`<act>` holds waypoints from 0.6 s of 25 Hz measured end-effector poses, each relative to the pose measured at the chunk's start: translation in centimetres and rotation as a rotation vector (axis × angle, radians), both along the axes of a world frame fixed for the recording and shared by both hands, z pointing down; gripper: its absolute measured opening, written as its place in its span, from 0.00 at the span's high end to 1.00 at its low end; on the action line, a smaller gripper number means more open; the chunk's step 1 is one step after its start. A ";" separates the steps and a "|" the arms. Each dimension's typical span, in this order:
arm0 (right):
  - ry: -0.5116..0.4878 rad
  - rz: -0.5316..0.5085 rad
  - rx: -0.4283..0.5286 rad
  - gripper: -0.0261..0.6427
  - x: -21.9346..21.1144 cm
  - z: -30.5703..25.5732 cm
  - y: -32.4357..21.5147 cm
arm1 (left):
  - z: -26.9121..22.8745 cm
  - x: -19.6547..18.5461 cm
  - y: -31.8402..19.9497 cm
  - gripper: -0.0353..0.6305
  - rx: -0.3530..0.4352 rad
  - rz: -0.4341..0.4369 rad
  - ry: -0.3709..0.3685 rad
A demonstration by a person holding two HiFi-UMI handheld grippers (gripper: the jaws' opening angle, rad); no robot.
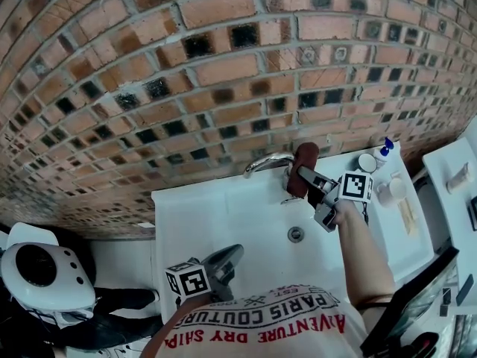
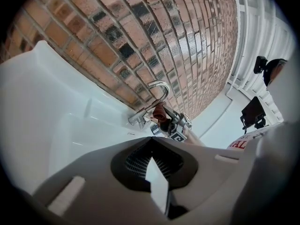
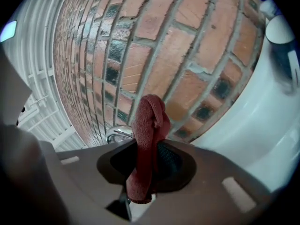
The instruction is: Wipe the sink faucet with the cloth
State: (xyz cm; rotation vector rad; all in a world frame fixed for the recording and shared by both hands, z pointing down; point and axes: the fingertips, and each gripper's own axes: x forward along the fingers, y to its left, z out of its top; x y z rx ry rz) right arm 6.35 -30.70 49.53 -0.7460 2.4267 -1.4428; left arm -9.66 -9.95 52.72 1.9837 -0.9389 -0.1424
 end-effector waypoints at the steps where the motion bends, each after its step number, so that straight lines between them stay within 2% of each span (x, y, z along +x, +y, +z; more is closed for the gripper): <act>1: 0.004 -0.001 -0.022 0.83 -0.1 0.8 0.0 | 0.0 0.0 0.0 0.95 -0.001 0.000 -0.002; 7: 0.015 0.004 -0.089 0.83 -0.6 3.6 -0.2 | 0.0 0.1 -0.2 0.95 -0.005 0.004 -0.011; 15: 0.039 0.005 -0.111 0.83 -0.9 5.1 -0.3 | -0.2 0.3 -0.1 0.95 -0.004 0.009 -0.010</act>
